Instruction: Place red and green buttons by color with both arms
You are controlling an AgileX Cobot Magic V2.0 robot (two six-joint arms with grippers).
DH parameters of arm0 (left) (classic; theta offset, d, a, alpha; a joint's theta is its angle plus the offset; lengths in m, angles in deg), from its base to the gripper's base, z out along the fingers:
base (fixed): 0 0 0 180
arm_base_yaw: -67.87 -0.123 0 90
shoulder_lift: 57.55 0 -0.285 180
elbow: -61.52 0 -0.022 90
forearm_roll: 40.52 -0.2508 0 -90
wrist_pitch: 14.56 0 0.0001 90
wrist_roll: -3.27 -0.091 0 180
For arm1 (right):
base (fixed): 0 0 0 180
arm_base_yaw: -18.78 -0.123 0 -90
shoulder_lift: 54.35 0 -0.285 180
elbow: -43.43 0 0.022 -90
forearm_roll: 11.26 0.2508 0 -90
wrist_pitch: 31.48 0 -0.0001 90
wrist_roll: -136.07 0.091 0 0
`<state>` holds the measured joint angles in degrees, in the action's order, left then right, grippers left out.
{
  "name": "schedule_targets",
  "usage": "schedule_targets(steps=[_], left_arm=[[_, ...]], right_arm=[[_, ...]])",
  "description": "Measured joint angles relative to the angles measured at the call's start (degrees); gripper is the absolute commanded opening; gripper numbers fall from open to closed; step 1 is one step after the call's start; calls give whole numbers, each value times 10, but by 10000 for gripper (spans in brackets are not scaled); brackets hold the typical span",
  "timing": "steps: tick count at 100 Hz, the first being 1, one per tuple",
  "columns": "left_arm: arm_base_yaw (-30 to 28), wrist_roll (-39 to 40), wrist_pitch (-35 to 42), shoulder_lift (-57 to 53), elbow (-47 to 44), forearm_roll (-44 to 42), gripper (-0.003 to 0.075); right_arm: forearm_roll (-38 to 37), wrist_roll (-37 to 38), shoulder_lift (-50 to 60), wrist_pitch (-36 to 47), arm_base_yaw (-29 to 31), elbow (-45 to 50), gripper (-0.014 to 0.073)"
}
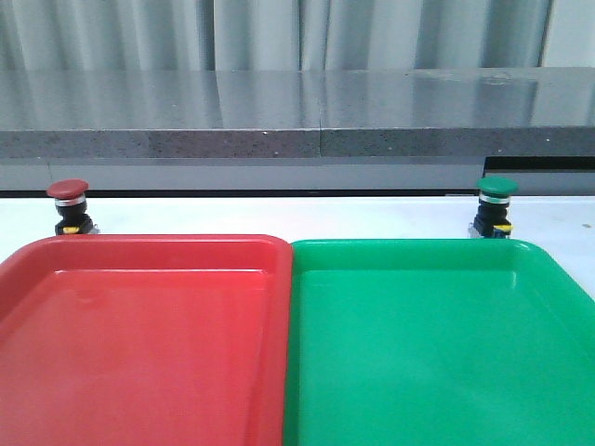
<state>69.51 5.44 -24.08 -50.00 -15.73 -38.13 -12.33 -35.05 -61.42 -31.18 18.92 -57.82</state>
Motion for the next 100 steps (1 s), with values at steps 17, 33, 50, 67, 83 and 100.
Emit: schedule_targets(steps=[17,33,50,67,83,100], left_arm=[[0,0,0,0,0,0,-20],[0,0,0,0,0,-12,-20],[0,0,0,0,0,-14,-20],[0,0,0,0,0,-14,-20],[0,0,20,0,0,-14,-20],[0,0,35,0,6,-4,-21]], right_arm=[[-1,0,0,0,0,0,-64],[-1,0,0,0,0,0,-64],[-1,0,0,0,0,0,-64],[-1,0,0,0,0,0,-64],[-1,0,0,0,0,0,-64],[-1,0,0,0,0,0,-64]])
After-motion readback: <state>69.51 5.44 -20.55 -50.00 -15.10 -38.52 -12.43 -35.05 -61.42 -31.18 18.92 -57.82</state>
